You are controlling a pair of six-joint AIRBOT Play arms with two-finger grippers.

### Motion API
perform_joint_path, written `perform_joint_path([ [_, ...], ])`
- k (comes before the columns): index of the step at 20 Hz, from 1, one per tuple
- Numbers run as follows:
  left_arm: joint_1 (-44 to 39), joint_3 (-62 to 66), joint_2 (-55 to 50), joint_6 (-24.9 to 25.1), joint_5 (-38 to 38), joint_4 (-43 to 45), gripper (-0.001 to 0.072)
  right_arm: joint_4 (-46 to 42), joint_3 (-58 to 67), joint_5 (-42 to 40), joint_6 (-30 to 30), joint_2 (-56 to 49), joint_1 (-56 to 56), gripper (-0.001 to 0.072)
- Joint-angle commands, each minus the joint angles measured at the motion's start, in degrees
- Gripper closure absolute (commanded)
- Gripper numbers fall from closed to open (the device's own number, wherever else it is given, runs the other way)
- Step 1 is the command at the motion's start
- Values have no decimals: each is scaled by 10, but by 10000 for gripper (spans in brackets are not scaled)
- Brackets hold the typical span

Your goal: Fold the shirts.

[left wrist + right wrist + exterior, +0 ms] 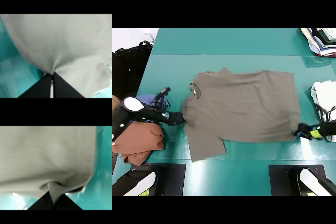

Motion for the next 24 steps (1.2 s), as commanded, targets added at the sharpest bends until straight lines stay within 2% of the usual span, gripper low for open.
perform_joint_path([
  [1, 0, 90, 70, -25, -43, 19, 686, 5, 112, -9, 16, 68, 51, 693],
  [8, 0, 539, 90, -56, -86, 28, 685, -1, 516, -34, 22, 110, 94, 694],
  [12, 0, 762, 90, -70, -87, 28, 685, -2, 687, -33, 22, 110, 94, 694],
  [14, 0, 831, 90, -70, -76, 28, 686, -15, 742, -33, 23, 109, 95, 694],
  [17, 0, 859, 90, -70, -67, 28, 686, -47, 817, 11, 37, 85, 95, 694],
  [20, 0, 803, 76, -69, -60, 30, 685, -52, 870, 97, 40, 24, 95, 694],
  [24, 0, 715, -18, -69, -91, 41, 685, -52, 772, 141, 49, -62, 95, 694],
])
